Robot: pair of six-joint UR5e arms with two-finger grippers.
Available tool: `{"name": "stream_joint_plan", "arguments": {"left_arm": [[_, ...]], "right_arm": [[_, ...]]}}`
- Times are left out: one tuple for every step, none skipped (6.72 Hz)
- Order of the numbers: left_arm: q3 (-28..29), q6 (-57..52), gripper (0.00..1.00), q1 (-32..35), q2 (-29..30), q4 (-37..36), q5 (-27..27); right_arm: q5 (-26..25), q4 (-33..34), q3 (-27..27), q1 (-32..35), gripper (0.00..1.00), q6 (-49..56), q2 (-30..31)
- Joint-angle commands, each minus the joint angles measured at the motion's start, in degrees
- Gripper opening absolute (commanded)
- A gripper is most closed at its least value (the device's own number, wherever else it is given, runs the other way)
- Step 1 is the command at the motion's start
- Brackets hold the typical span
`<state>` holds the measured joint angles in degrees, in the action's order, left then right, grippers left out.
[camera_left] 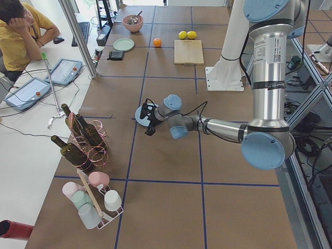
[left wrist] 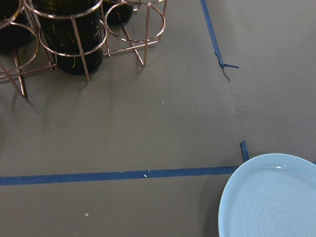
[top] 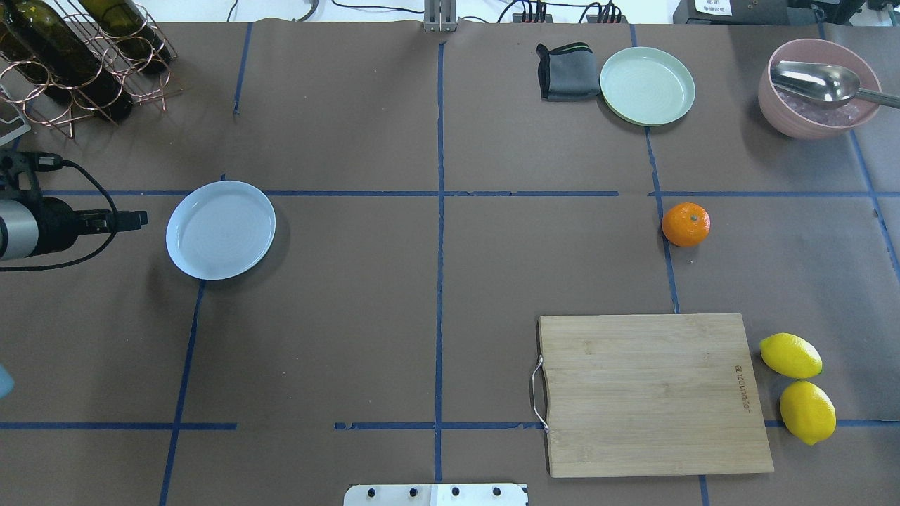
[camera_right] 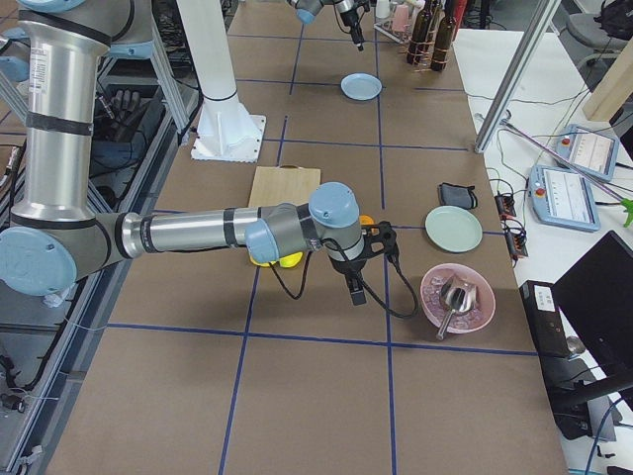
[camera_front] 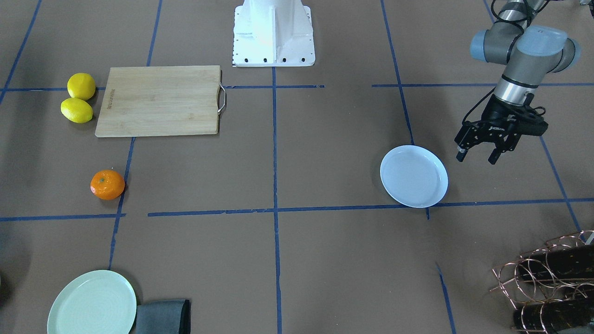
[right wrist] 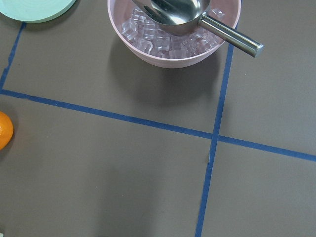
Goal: Pick orange to plate
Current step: 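Reach the left gripper toward the rim of the light blue plate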
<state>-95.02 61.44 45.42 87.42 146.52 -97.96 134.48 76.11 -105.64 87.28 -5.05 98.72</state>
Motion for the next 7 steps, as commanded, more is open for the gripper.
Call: {"name": "stream_joint_plan", "arguments": {"left_arm": [[4.4, 3.1, 1.00, -1.9, 4.1, 0.1, 1.7], [5.5, 3.4, 1.00, -2.8, 5.4, 0.1, 2.0], [6.5, 3.7, 1.00, -4.2, 6.1, 0.0, 3.6], [6.8, 4.1, 0.88, -4.5, 6.6, 0.0, 3.7], [6.8, 4.7, 0.26, -4.5, 6.6, -0.2, 3.7], [6.8, 4.7, 0.02, -4.6, 6.5, -0.4, 3.8], [6.7, 4.7, 0.00, -4.7, 6.5, -0.4, 3.8]], "right_arm": [[0.0, 0.0, 0.0, 0.0, 1.00, 0.0, 0.0], [0.0, 0.0, 0.0, 0.0, 1.00, 0.0, 0.0], [0.0, 0.0, 0.0, 0.0, 1.00, 0.0, 0.1], [0.0, 0.1, 0.0, 0.0, 1.00, 0.0, 0.1], [0.0, 0.1, 0.1, 0.0, 1.00, 0.0, 0.1], [0.0, 0.1, 0.1, 0.0, 1.00, 0.0, 0.2], [0.0, 0.1, 0.0, 0.0, 1.00, 0.0, 0.3]]}}
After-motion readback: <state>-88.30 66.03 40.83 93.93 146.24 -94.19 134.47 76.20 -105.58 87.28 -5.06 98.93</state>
